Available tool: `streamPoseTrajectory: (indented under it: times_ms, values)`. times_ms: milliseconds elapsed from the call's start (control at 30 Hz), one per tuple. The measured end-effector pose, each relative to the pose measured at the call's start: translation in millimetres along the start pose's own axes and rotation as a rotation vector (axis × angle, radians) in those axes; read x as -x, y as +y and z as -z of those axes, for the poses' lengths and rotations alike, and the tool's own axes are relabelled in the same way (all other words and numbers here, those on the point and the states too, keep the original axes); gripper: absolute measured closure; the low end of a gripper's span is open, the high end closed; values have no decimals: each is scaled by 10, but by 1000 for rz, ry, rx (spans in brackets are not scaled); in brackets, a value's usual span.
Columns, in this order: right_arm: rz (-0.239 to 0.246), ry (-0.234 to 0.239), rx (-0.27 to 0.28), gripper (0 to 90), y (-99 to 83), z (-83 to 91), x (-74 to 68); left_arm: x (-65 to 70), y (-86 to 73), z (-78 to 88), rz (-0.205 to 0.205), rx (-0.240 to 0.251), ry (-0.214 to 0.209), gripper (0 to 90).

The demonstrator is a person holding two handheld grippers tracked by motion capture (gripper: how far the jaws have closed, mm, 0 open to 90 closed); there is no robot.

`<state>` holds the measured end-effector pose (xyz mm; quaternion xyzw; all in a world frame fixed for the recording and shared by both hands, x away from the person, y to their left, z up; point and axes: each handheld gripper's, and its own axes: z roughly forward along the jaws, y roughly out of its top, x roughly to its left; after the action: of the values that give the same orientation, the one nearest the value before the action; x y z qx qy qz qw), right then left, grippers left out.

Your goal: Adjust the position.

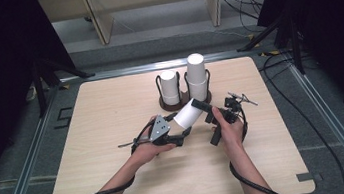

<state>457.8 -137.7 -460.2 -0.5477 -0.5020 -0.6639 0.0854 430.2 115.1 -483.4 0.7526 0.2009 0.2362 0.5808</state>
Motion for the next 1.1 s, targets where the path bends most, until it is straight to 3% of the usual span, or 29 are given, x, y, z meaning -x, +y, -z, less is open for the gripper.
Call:
streamPoseTrajectory:
  times_ms: [67, 133, 233, 433, 500, 533, 633, 700, 767, 933, 1100]
  values:
    - [-35, 10, 10, 283, 0, -2, -12, 7, 2, -2, 2, 2, -4, 256]
    - [-4, -1, 31, 282, 9, 13, -3, 9, 4, -3, 3, 5, -5, 259]
    - [-20, 11, 41, 278, 17, 27, -13, 5, 4, -10, 7, 17, -10, 263]
    - [17, -5, 52, 275, 51, 40, -15, 0, 15, 5, 15, 7, -18, 273]
    - [20, 10, 62, 273, 55, 38, -21, -1, 15, 7, 19, 8, -22, 277]
    - [19, -9, 59, 273, 61, 49, -35, -3, 15, 9, 19, 5, -25, 277]
    - [57, -7, 76, 273, 78, 61, -46, -8, 10, 12, 20, 12, -30, 277]
    - [73, -9, 86, 273, 95, 80, -66, -26, 11, 39, 17, -10, -30, 278]
    - [109, -10, 87, 274, 113, 108, -85, -44, 4, 58, 12, -19, -31, 279]
    - [282, -53, 78, 277, 143, 153, -142, -95, 9, 138, 6, -48, -41, 280]
    - [385, -91, 65, 280, 147, 187, -162, -151, 25, 230, -18, -76, -54, 281]
